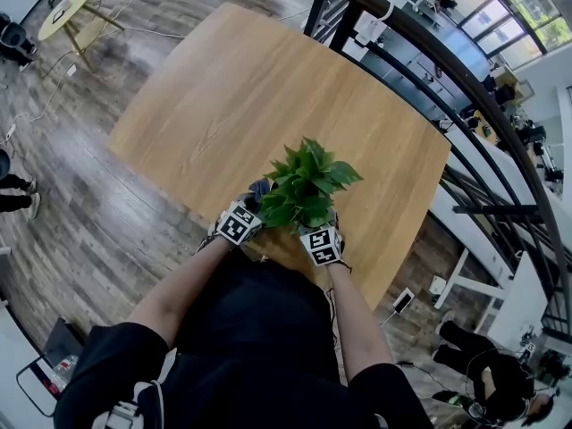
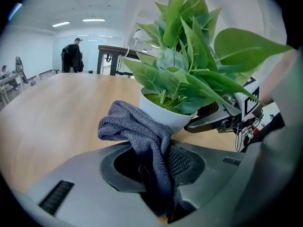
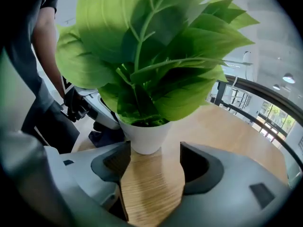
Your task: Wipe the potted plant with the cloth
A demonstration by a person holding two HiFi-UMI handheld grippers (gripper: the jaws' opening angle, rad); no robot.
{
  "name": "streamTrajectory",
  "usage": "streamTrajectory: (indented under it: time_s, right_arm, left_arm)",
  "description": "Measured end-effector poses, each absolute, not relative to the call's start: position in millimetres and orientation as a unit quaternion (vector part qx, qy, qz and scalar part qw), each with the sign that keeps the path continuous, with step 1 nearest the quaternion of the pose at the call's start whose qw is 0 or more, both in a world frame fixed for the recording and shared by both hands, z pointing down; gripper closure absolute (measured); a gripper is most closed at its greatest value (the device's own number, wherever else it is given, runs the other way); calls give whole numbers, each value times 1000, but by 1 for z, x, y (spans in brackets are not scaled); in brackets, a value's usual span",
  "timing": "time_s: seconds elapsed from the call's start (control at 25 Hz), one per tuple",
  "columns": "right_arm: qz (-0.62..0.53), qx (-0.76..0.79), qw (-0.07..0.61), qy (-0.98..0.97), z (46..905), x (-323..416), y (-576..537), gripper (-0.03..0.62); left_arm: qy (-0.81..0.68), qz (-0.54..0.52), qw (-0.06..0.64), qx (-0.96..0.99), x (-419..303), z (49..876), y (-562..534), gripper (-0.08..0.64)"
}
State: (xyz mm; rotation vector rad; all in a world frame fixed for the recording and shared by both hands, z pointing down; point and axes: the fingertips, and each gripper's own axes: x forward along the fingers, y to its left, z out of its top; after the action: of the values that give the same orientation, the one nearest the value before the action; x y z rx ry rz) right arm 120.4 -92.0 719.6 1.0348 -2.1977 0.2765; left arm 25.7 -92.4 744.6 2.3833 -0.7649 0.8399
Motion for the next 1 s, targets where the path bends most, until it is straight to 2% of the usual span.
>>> streamTrajectory:
  time_s: [0.28,0.72,1.0]
  right_arm:
    - [123,397,320,-851,716,96,-88,287]
    - [158,435,306,-832,720,97,-83,287]
    - [175,430,286,-838,715,91,-78,287]
  left_arm:
    - [-268,299,243,883,30,737,-92,416]
    - [-235,300,247,891,42,738,-69,416]
    - [-231,285,277,888,46,732,-58,416]
